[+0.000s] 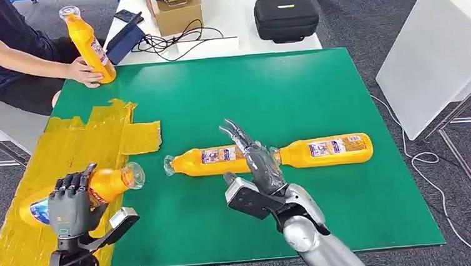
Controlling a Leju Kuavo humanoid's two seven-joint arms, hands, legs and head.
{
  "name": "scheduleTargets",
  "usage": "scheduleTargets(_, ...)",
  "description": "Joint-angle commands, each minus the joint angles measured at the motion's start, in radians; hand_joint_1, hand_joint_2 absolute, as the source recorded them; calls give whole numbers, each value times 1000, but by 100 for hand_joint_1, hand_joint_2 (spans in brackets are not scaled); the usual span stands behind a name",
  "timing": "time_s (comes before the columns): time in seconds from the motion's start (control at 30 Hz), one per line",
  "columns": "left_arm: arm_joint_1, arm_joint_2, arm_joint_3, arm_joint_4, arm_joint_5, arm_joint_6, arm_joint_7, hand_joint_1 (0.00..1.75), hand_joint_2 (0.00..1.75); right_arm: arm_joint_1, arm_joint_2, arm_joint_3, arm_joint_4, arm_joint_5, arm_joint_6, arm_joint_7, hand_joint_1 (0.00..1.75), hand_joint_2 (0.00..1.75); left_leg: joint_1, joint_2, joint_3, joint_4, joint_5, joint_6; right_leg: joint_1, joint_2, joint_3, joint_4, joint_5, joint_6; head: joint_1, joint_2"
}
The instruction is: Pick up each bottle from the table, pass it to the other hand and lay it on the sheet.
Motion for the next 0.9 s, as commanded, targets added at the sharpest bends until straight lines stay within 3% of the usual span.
scheduleTargets(0.03,-147,67,-49,426,-27,14,12,175,175,-92,-23,33,84,-17,13,-6,0,0,1,1,3,-1,0,-1,1,-1,4,-2,0,1,0,0)
scheduleTargets(0.3,-202,94,-137,619,-54,14,73,175,175,-125,-29,47,103,-50,21,0,0,0,0,0,4,-2,0,-1,0,-2,4,-1,0,1,0,0)
scheduleTargets(0.33,-250,115,-183,752,-54,4,107,0,0,-135,-27,49,111,-54,27,1,0,0,-1,0,3,-1,0,-1,-1,-1,3,-1,0,1,0,0)
scheduleTargets(0.37,-284,142,-208,828,-15,-191,149,0,0,-153,-23,56,123,-60,52,0,0,0,0,-1,4,-2,1,-1,0,-2,5,-1,0,1,0,0)
scheduleTargets(0.6,-285,190,-252,818,86,-346,109,0,0,-248,3,72,246,2,126,88,0,0,0,5,12,-3,1,-2,0,3,12,-1,3,1,-1,0)
scheduleTargets(0.63,-291,191,-254,818,87,-351,111,0,0,-253,5,68,255,2,127,88,0,175,-1,2,12,-3,1,-1,0,1,12,0,2,1,0,0)
scheduleTargets(0.7,-308,187,-259,818,129,-378,81,0,0,-297,34,69,377,56,158,128,0,175,-1,-1,16,-3,2,-1,-1,-3,16,0,1,0,0,0)
scheduleTargets(0.8,-318,182,-270,799,191,-405,49,0,0,-333,63,57,508,108,166,117,0,175,1,0,13,-3,6,-2,1,-4,13,-1,6,0,0,0)
scheduleTargets(0.83,-312,182,-266,781,237,-421,26,0,0,-352,73,55,561,122,175,110,0,175,-1,-8,19,-3,5,-2,-1,-9,20,1,1,-1,0,0)
scheduleTargets(0.9,-302,186,-258,750,313,-450,-12,0,0,-380,90,58,637,142,178,104,0,175,-1,-7,17,-3,7,-3,0,-8,18,1,2,-1,0,0)
